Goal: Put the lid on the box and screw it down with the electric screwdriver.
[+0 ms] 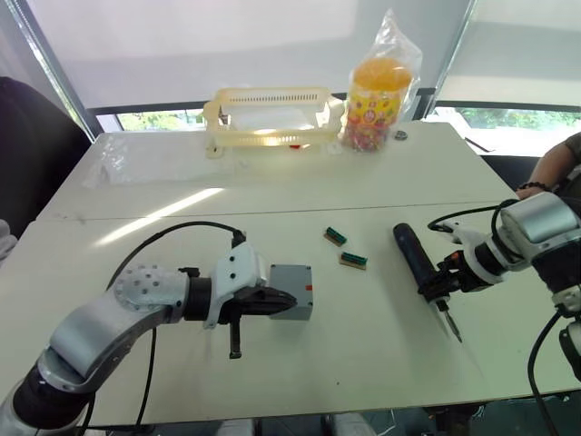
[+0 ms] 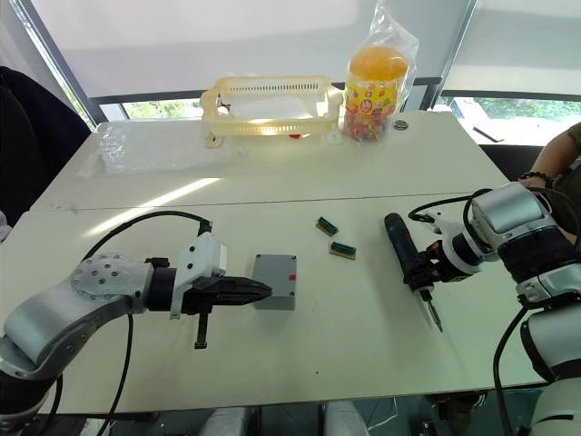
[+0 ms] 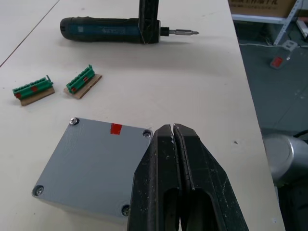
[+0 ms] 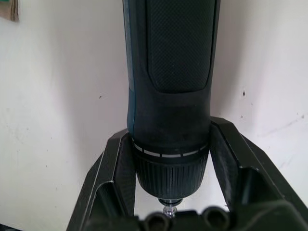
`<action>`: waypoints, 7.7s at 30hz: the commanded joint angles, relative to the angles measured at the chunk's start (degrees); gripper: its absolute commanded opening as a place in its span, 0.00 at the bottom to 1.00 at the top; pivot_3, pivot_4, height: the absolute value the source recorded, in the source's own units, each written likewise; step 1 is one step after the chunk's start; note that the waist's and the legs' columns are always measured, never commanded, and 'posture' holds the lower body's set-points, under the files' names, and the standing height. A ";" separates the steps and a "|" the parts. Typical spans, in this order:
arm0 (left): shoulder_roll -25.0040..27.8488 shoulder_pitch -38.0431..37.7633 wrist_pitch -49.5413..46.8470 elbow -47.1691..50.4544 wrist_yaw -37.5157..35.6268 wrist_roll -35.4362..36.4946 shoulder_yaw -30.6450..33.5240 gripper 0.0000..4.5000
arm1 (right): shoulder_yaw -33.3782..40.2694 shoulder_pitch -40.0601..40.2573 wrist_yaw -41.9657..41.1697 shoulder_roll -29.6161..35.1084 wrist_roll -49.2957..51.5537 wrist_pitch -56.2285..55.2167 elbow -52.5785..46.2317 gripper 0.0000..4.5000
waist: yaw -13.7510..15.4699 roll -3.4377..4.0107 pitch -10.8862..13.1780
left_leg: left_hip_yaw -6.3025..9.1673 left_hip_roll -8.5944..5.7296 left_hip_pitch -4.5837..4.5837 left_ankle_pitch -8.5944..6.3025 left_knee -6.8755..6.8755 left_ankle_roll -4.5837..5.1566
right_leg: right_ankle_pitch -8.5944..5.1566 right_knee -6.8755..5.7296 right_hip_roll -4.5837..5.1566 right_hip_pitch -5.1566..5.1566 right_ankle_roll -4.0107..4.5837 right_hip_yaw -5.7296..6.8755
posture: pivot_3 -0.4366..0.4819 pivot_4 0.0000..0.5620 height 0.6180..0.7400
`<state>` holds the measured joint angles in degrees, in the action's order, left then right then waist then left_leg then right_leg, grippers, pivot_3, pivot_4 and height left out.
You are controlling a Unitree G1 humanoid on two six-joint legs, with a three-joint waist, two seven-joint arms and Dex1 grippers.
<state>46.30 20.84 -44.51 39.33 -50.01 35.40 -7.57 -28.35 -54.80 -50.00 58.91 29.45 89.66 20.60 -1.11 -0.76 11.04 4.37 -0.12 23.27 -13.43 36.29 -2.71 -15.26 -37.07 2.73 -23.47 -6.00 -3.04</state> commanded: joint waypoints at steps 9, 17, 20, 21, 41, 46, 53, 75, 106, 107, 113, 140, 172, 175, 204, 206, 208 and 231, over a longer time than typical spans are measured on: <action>5.15 0.73 3.80 -10.08 -6.81 -0.47 5.85 0.00 | 38.11 1.48 15.94 -8.86 1.37 2.84 -3.43 0.39 | -0.19 0.29 0.15 | -0.04 -0.01 0.11 0.00 -0.03 0.00 | 0.01 -0.13 -0.01 -0.22 0.00 -0.05 | 0.48 0.27 1.00; 5.56 3.67 4.61 -21.52 -12.38 -0.13 7.12 0.00 | 64.59 11.22 23.45 -11.39 23.44 1.00 -33.80 0.39 | 0.33 0.31 0.17 | 0.00 -0.01 0.25 -0.03 -0.13 0.05 | -0.05 -0.10 0.01 -0.32 -0.07 0.00 | 0.48 0.27 1.00; 4.12 5.93 4.80 -23.25 -13.03 -0.73 5.90 0.00 | 66.41 13.88 26.08 -22.75 25.95 -10.07 -47.29 0.39 | -0.45 0.28 0.16 | -0.03 0.00 0.13 -0.03 -0.06 0.05 | -0.04 -0.12 -0.01 -0.22 -0.08 -0.03 | 0.48 0.27 1.00; 3.31 6.67 4.67 -23.35 -12.67 -1.11 5.39 0.00 | 65.70 15.07 27.90 -27.39 25.14 -14.81 -50.32 0.39 | -0.86 0.27 0.15 | -0.02 0.04 0.07 -0.03 -0.08 0.05 | -0.04 -0.14 -0.06 -0.18 -0.08 -0.04 | 0.48 0.27 1.00; -5.32 7.24 8.46 -18.89 -6.04 -12.30 -4.28 0.00 | 30.00 35.07 16.56 -46.69 4.13 -61.06 -47.06 0.39 | -1.32 0.29 0.12 | 0.08 0.01 0.10 -0.01 -0.06 0.03 | -0.04 -0.34 -0.03 -0.25 -0.06 -0.01 | 0.48 0.27 1.00; -5.94 6.02 9.56 -19.92 -5.92 -14.46 -6.24 0.00 | 28.66 36.80 16.33 -45.95 1.20 -64.53 -45.71 0.39 | -1.35 0.29 0.12 | 0.09 0.02 0.09 -0.01 -0.08 0.03 | -0.04 -0.35 -0.04 -0.26 -0.06 -0.01 | 0.48 0.27 1.00; -5.95 4.38 11.31 -21.40 -6.82 -16.16 -7.09 0.00 | 28.31 37.49 16.52 -45.50 -1.36 -67.80 -43.40 0.39 | -1.23 0.29 0.11 | 0.09 0.01 0.07 -0.01 -0.06 0.03 | -0.04 -0.35 -0.03 -0.23 -0.06 -0.01 | 0.48 0.27 1.00; -6.36 3.67 11.93 -22.01 -6.96 -16.93 -7.17 0.00 | 28.31 36.67 17.73 -46.21 0.52 -67.61 -44.49 0.39 | -1.25 0.29 0.11 | 0.10 0.01 0.04 -0.01 -0.06 0.03 | -0.04 -0.35 -0.03 -0.19 -0.06 -0.01 | 0.48 0.27 1.00; -7.01 4.03 12.97 -23.60 -6.76 -17.67 -7.49 0.00 | 27.62 36.62 18.31 -45.94 1.00 -67.80 -45.08 0.39 | -1.23 0.28 0.10 | 0.11 0.01 0.01 -0.01 -0.05 0.03 | -0.04 -0.36 -0.02 -0.15 -0.06 0.00 | 0.48 0.27 1.00; -7.03 4.06 12.97 -23.63 -6.74 -17.65 -7.48 0.00 | 27.59 36.67 18.30 -45.89 0.98 -67.79 -45.01 0.39 | -1.23 0.28 0.10 | 0.11 0.01 0.01 -0.01 -0.05 0.03 | -0.04 -0.36 -0.02 -0.15 -0.06 0.00 | 0.48 0.27 1.00; -7.09 4.04 12.84 -23.43 -6.51 -17.65 -7.51 0.00 | 26.79 37.32 17.82 -45.57 0.47 -68.12 -44.63 0.39 | -1.24 0.28 0.10 | 0.11 0.01 0.00 -0.01 -0.05 0.03 | -0.04 -0.36 -0.02 -0.15 -0.06 0.00 | 0.48 0.27 1.00; -7.18 4.22 12.23 -22.82 -6.07 -17.42 -7.55 0.00 | 27.23 37.64 18.47 -45.77 0.22 -68.84 -44.02 0.39 | -1.24 0.28 0.10 | 0.11 0.01 0.00 -0.01 -0.05 0.03 | -0.04 -0.36 -0.03 -0.15 -0.06 0.00 | 0.48 0.27 1.00; -7.46 4.61 11.56 -22.79 -5.70 -17.71 -7.32 0.00 | 21.94 38.95 15.31 -41.92 -7.33 -71.41 -39.82 0.39 | -1.28 0.26 0.06 | 0.11 0.01 -0.25 -0.01 -0.08 0.03 | -0.05 -0.34 -0.03 0.09 -0.05 0.01 | 0.48 0.27 1.00; -7.56 4.63 11.50 -22.79 -5.67 -17.80 -7.31 0.00 | 21.06 38.53 15.18 -41.13 -9.45 -72.62 -38.61 0.39 | -1.27 0.24 0.04 | 0.11 0.01 -0.35 -0.01 -0.10 0.03 | -0.05 -0.34 -0.03 0.19 -0.05 0.00 | 0.48 0.27 1.00; -7.54 2.76 11.88 -22.60 -5.94 -20.80 -8.45 0.00 | 16.44 42.62 14.68 -40.64 -15.70 -77.22 -32.74 0.39 | -1.27 0.07 -1.14 | 0.12 0.03 -1.00 -0.05 -0.26 0.06 | -0.19 -0.12 -0.03 0.88 0.05 0.02 | 0.48 0.27 1.00; -7.36 2.39 12.00 -22.52 -5.99 -20.98 -8.40 0.00 | 16.40 42.77 14.77 -40.66 -15.74 -77.51 -32.52 0.39 | -1.27 0.05 -1.20 | 0.12 0.03 -1.09 -0.05 -0.27 0.06 | -0.28 -0.12 -0.03 0.96 0.20 0.02 | 0.48 0.27 1.00; -7.29 2.20 12.04 -22.46 -6.00 -21.06 -8.37 0.00 | 16.31 42.81 14.81 -40.70 -15.79 -77.76 -32.27 0.39 | -1.26 0.02 -1.26 | 0.12 0.03 -1.21 -0.06 -0.31 0.07 | -0.34 -0.10 -0.02 1.07 0.23 0.02 | 0.48 0.27 1.00; -7.66 2.43 11.57 -22.34 -6.05 -21.80 -8.50 0.00 | 16.61 42.89 15.35 -41.67 -15.88 -77.84 -27.96 0.39 | -1.23 -0.22 -1.61 | 0.10 0.04 -1.83 -0.08 -0.67 0.07 | -0.76 0.00 0.07 1.53 0.52 0.00 | 0.48 0.27 1.00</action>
<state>38.32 23.75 -32.24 16.84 -56.02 14.31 -15.07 -10.63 -14.51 -34.52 16.73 14.87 7.85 -13.63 -2.34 -0.98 9.43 4.48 -0.08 21.43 -13.51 35.59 -2.64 -16.03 -37.07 2.80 -21.94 -5.46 -3.03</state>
